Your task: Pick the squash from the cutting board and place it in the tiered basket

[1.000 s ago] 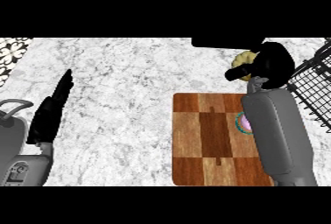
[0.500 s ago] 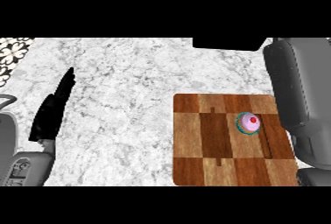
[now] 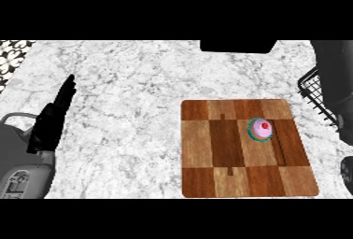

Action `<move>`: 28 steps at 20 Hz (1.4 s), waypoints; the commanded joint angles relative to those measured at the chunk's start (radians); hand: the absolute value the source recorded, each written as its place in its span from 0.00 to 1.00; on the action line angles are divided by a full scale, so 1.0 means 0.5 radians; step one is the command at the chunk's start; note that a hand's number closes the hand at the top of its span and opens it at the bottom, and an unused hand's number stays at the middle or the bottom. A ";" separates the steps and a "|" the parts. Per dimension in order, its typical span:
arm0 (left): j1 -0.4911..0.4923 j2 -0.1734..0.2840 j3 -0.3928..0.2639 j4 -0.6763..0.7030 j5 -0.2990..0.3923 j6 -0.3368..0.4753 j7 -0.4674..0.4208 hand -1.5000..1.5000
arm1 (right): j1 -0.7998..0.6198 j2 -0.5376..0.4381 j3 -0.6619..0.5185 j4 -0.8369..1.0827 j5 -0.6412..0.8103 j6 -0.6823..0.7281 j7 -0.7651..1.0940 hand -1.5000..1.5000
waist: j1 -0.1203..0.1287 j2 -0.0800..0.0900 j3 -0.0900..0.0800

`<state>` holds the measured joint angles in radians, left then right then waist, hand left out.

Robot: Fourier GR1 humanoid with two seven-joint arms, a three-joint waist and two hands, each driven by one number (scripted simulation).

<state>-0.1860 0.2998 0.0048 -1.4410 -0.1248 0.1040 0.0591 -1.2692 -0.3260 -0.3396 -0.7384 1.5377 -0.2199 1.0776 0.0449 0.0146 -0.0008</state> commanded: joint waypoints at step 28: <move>0.103 0.006 0.105 -0.068 -0.029 -0.071 0.031 0.50 | 0.367 -0.597 -0.170 0.473 -0.136 0.126 -0.472 1.00 | -0.085 -0.030 0.002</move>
<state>-0.1396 0.2917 0.0475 -1.4664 -0.1445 0.0880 0.0688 -1.1495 -0.6304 -0.3887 -0.4665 1.5357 -0.1275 0.8831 0.0061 0.0007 0.0000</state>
